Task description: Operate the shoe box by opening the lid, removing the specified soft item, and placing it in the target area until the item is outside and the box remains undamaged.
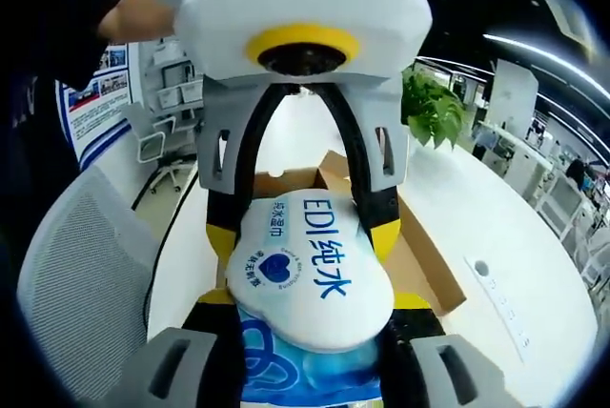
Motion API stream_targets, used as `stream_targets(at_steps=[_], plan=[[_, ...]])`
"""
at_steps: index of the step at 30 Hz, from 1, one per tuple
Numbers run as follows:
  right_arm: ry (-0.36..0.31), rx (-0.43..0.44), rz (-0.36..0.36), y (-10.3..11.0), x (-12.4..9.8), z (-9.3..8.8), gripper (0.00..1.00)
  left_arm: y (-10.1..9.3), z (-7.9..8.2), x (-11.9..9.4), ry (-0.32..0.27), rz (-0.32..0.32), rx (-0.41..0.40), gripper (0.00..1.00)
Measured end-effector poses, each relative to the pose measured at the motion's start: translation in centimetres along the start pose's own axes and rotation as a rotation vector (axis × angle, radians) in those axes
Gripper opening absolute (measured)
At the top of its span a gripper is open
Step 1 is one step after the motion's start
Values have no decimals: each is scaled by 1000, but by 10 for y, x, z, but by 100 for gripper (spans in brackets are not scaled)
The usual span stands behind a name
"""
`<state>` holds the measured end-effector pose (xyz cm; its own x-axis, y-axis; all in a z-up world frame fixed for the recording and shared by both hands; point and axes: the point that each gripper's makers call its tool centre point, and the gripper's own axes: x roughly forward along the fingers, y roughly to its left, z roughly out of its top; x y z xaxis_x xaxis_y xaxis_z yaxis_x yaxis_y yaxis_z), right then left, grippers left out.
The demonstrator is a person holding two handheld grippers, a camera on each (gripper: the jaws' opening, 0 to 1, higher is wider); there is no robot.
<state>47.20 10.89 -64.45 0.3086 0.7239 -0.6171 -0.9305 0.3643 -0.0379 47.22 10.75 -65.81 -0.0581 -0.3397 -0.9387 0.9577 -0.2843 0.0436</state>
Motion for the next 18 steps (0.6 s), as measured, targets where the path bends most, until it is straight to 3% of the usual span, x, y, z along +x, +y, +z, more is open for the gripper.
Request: stream_targets(at_steps=[18], plan=[[18,-6,-14,-19,-32,-31,51,15,41,20,-34,10,12,65]])
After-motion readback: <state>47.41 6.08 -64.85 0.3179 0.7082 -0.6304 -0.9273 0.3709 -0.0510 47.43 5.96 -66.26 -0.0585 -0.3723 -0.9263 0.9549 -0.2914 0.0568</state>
